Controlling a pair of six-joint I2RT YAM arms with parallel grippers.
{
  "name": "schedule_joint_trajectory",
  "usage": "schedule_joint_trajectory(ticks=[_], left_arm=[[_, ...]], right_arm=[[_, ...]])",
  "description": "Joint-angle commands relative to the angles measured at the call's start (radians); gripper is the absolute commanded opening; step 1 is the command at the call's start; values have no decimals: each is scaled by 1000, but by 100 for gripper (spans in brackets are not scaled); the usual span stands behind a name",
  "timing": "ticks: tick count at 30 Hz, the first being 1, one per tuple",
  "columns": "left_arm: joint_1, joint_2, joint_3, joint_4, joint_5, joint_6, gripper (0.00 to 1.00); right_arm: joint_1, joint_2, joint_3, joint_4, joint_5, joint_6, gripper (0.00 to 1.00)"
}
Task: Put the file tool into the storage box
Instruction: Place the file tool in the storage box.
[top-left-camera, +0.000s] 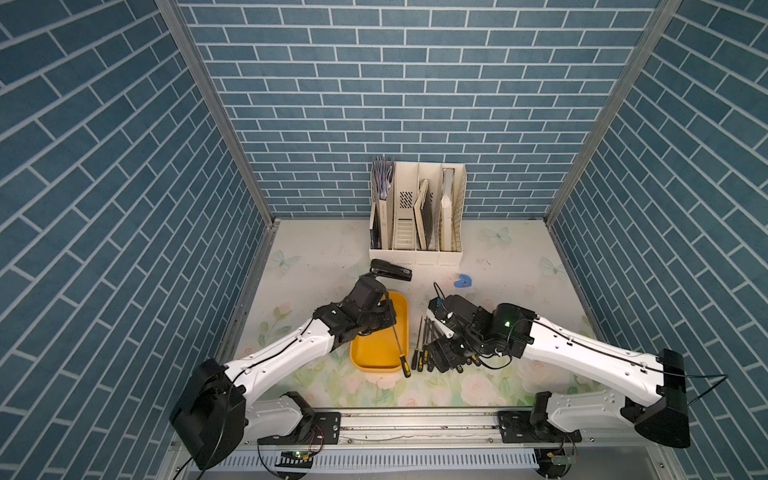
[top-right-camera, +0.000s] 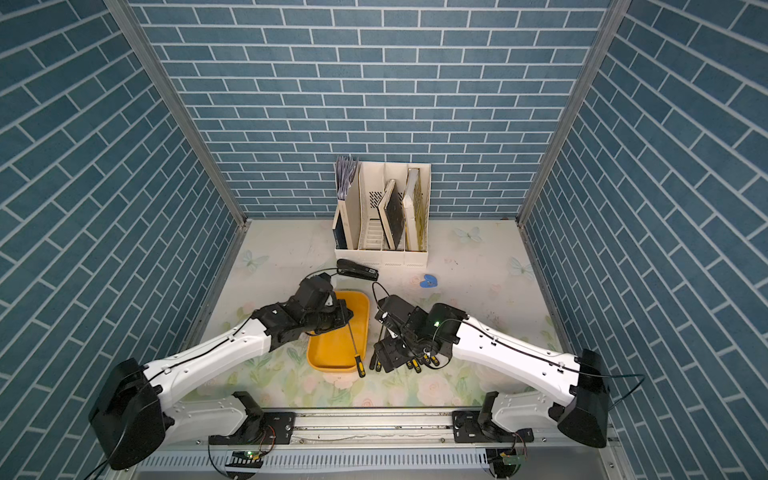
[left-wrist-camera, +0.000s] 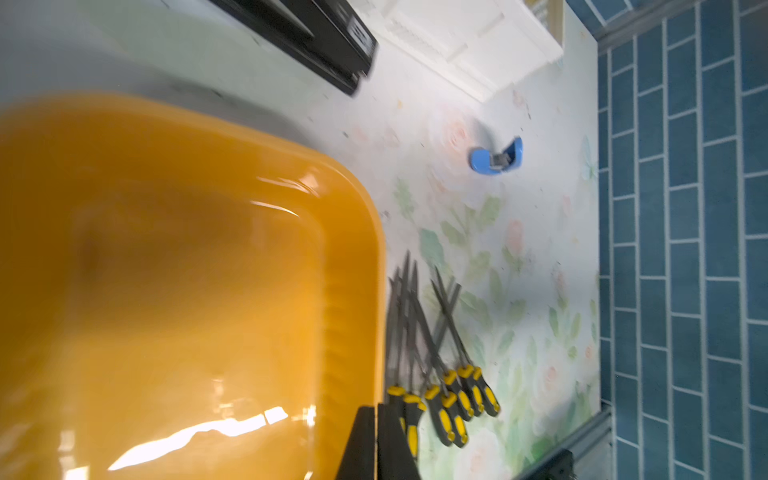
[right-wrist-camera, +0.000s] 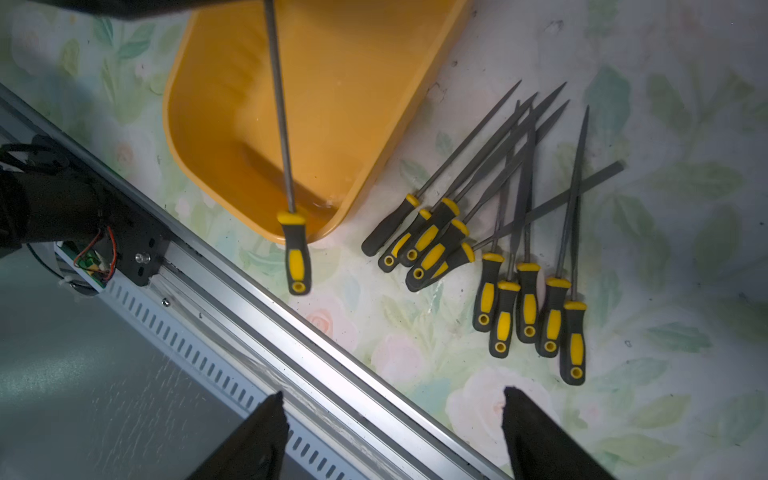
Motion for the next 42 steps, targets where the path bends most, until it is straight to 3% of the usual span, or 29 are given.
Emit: schedule_joint_trajectory(ticks=[1, 5, 9, 24, 28, 32, 42], left_arm=[[107, -24, 99, -185, 25, 201, 0], [153, 53, 229, -312, 1, 343, 0], [154, 146, 288, -336, -41, 397, 0], [156, 343, 181, -213, -115, 417, 0], [154, 358, 164, -204, -113, 411, 30], [152, 354, 163, -210, -118, 404, 46], [120, 237, 220, -273, -107, 365, 52]], right_arm=[[-33, -28, 31, -37, 15, -30, 84], [-61, -27, 20, -23, 4, -47, 84], [-87, -12, -11, 8, -12, -69, 84], [-122, 30, -152, 153, -78, -66, 84], [-137, 41, -205, 179, -80, -41, 83], [-157, 47, -252, 233, -98, -9, 80], [-163, 96, -285, 370, -137, 76, 68]])
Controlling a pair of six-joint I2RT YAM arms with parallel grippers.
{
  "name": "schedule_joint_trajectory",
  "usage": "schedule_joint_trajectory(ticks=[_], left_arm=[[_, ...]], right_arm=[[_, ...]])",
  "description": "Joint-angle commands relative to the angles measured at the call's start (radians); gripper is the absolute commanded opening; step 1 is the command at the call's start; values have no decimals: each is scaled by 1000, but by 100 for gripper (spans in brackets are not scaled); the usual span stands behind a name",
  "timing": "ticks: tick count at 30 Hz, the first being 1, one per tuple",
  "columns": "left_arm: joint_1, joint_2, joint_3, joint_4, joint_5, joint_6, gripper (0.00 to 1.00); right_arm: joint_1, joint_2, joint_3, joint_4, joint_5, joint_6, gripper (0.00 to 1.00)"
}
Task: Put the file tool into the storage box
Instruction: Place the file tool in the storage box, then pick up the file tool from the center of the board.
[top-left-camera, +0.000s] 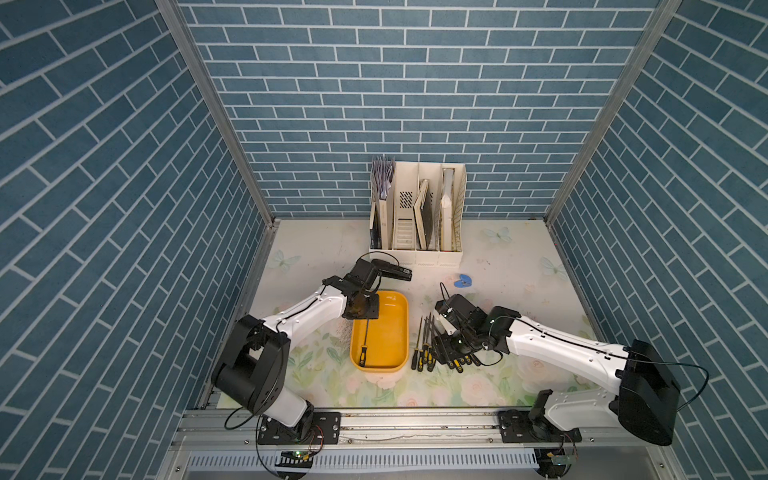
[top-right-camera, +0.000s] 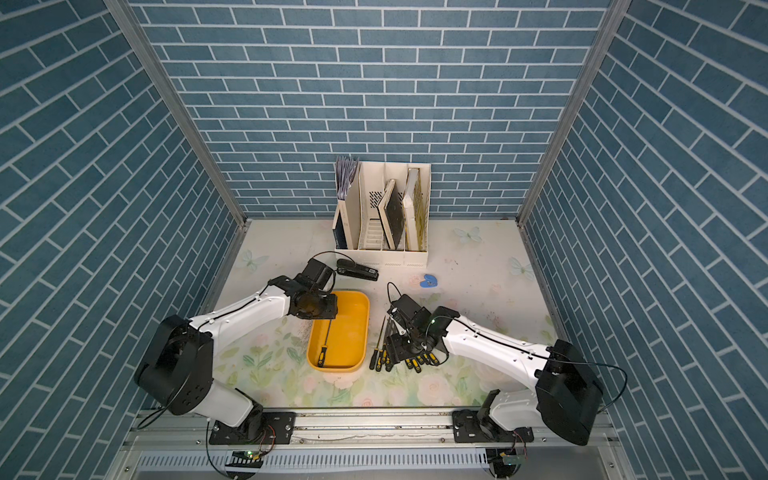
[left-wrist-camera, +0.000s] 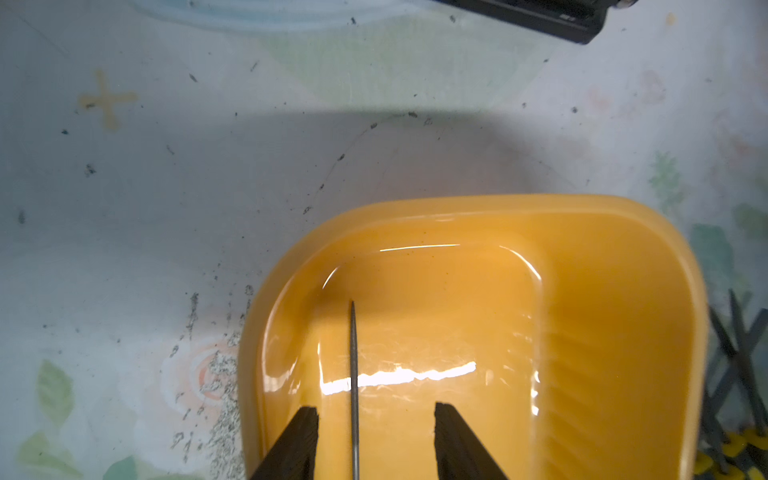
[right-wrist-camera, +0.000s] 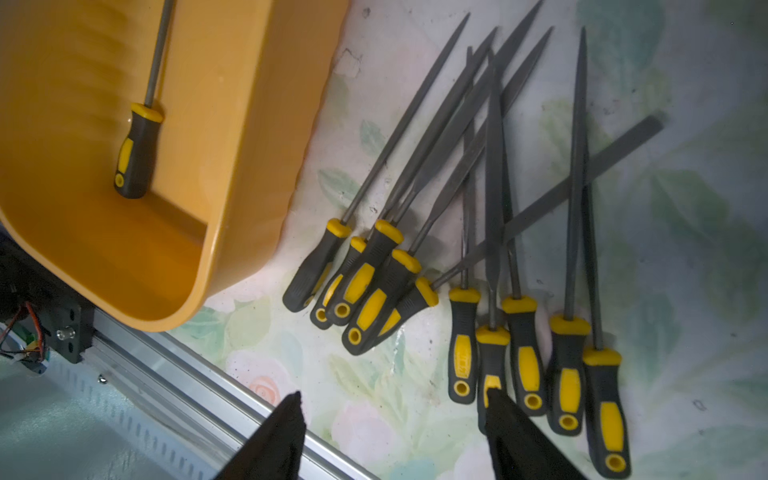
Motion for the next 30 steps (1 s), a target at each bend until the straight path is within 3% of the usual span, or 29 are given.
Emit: schedule_joint_trajectory(ticks=[1, 10, 20, 30], left_arm=[[-20, -74, 44, -34, 6, -26, 53], [-71, -194, 31, -11, 63, -82, 58], [-80, -235, 5, 8, 76, -104, 59], [-80, -237, 2, 8, 77, -103, 59]], right_arm=[[-3, 20, -21, 68, -32, 57, 66], [-3, 90, -30, 118, -45, 74, 52], [-3, 176, -12, 128, -29, 69, 43], [-5, 236, 15, 130, -10, 52, 42]])
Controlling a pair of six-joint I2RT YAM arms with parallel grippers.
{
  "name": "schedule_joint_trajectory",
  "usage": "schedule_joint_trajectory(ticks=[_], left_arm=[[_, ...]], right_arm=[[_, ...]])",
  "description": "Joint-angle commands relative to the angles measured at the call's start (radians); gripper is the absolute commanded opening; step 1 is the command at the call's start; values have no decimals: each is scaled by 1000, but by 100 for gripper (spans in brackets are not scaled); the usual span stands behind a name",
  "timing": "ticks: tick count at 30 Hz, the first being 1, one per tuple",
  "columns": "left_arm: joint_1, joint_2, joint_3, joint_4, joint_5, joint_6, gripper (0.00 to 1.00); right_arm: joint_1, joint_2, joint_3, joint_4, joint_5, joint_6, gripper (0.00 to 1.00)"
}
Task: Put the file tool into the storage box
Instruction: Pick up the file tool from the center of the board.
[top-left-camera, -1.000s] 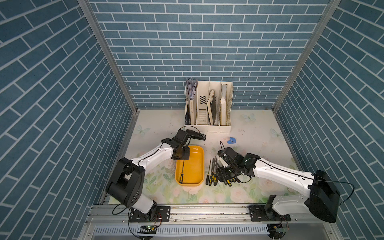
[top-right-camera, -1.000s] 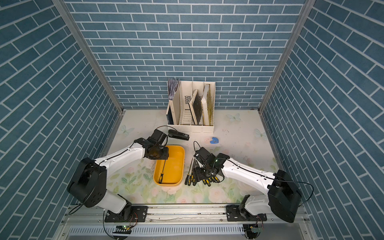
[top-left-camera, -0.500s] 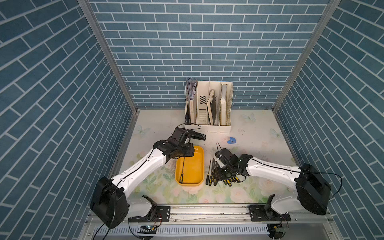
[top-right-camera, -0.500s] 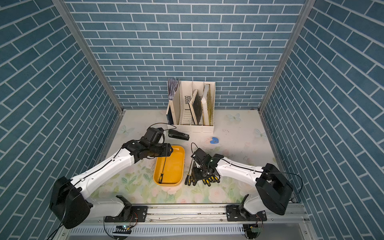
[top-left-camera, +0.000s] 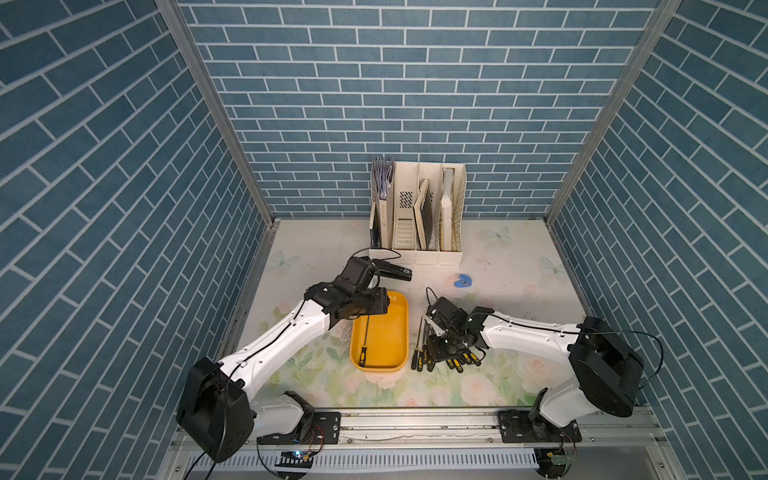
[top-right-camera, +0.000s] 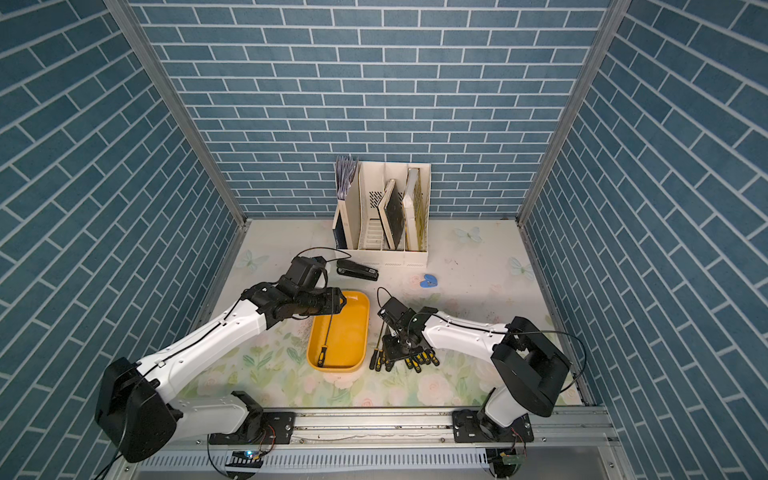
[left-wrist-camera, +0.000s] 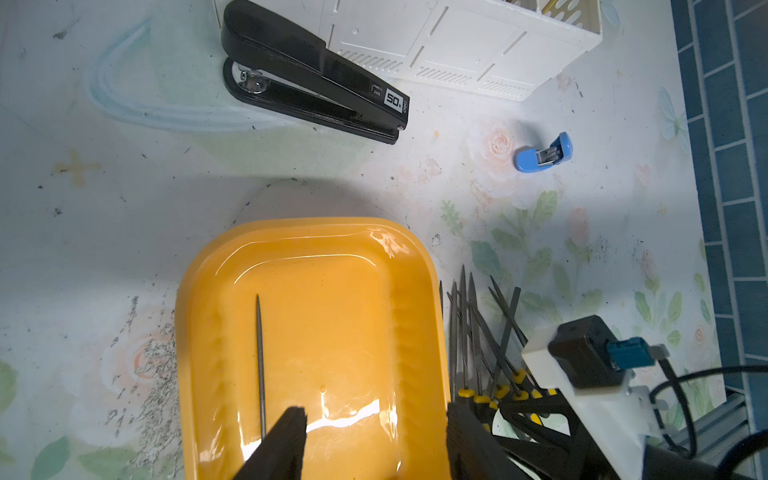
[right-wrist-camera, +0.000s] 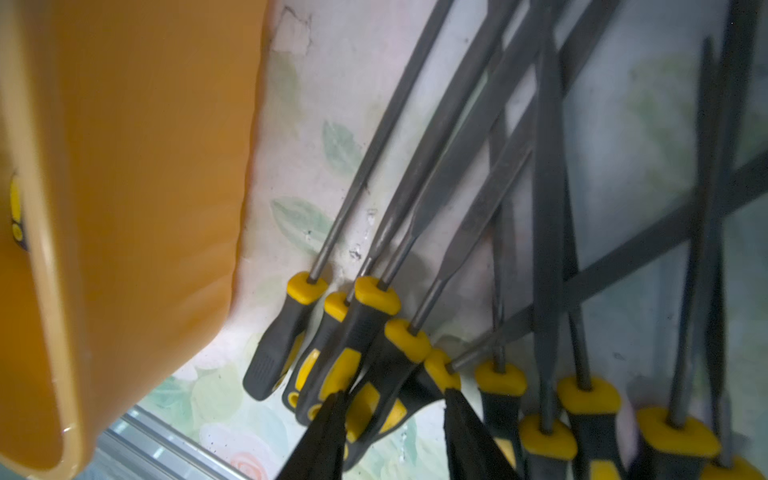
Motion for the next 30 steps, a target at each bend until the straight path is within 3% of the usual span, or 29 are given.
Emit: schedule_joint_trajectory(ticks=[1, 7, 14, 26, 30], left_arm=[[-5, -11, -8, -4, 1, -2, 59], [-5, -7, -11, -6, -4, 0, 59], [-5, -2, -15, -2, -9, 2, 59], [-5, 0, -21, 7, -5, 2, 59], [-5, -2, -23, 3, -4, 3, 59]], right_arm=[[-3, 30, 19, -3, 18, -8, 42], [-4, 55, 31, -24, 41, -25, 41], [-13, 15, -5, -56, 68, -32, 31], [-16, -28, -18, -104, 89, -39, 31], [-16, -38, -1, -115, 108, -35, 35]])
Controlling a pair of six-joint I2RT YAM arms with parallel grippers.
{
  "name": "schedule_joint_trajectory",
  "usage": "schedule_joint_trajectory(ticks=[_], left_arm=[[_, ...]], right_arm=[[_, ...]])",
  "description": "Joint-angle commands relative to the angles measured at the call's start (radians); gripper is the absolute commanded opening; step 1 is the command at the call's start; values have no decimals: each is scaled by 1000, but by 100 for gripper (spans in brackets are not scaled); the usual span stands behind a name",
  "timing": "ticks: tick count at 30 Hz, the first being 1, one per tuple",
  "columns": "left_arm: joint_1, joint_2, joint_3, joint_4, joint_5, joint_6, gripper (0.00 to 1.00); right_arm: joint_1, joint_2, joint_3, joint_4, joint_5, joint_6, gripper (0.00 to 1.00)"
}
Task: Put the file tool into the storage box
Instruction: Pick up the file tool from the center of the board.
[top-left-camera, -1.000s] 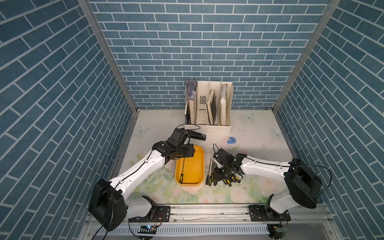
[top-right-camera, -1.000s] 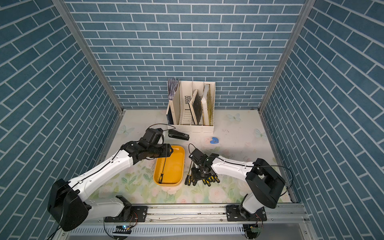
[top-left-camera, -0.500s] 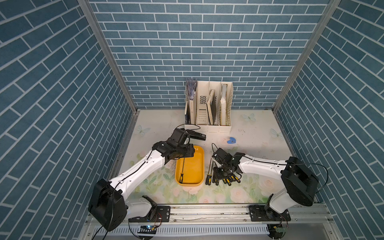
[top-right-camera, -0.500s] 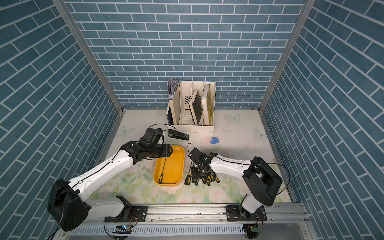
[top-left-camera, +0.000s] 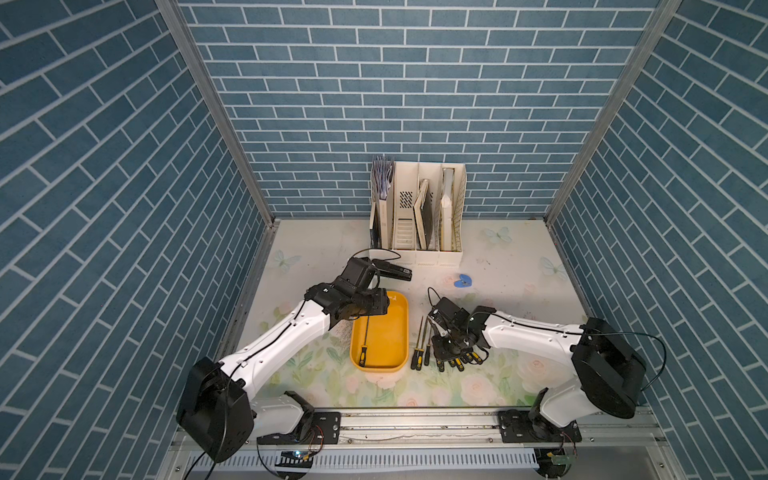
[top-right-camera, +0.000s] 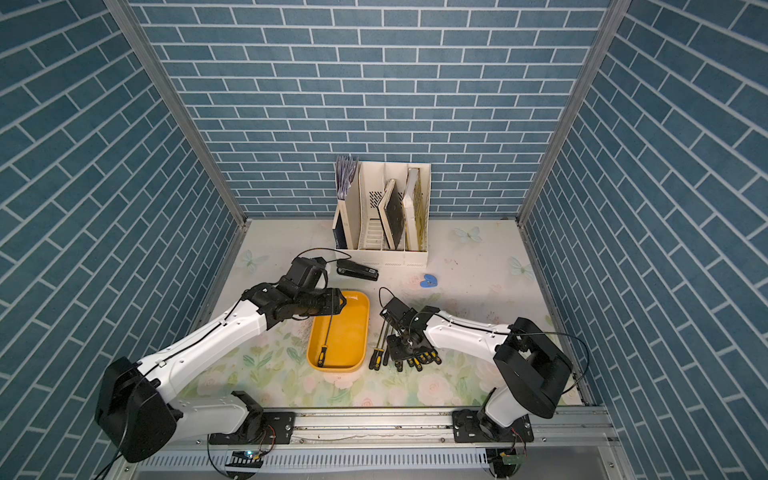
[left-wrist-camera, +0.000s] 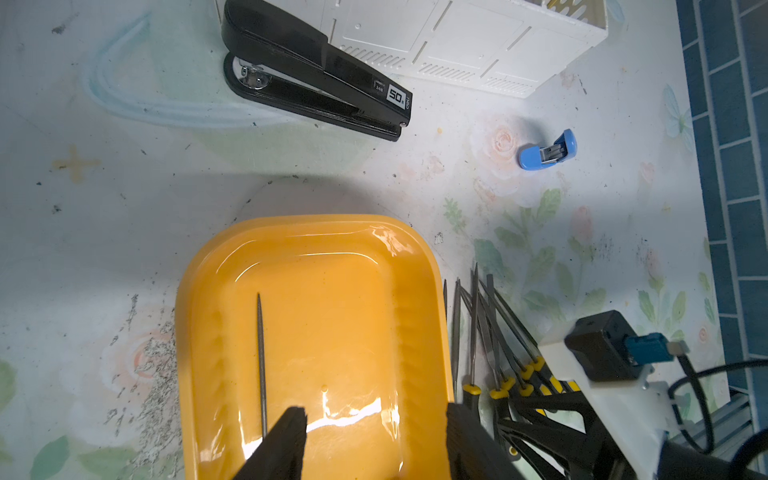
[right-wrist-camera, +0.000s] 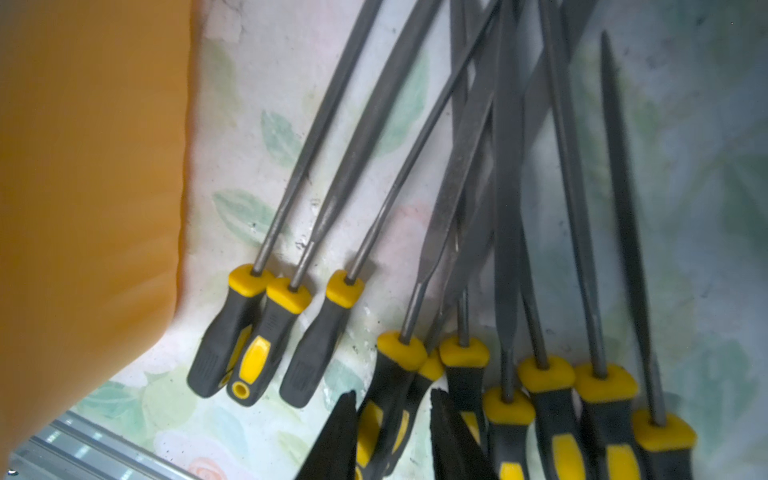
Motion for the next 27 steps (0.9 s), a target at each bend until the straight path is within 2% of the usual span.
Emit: schedule_joint_trajectory(ticks=[1, 13, 27], left_arm=[[-5, -4, -14, -1, -6, 2, 59], [-5, -5, -20, 6, -3, 1, 59], [-5, -14, -30, 5, -3, 0, 59]], right_arm=[[-4, -25, 7, -52, 47, -10, 36], [9, -53, 40, -65, 36, -6, 38], [23, 9, 43, -59, 45, -6, 39]])
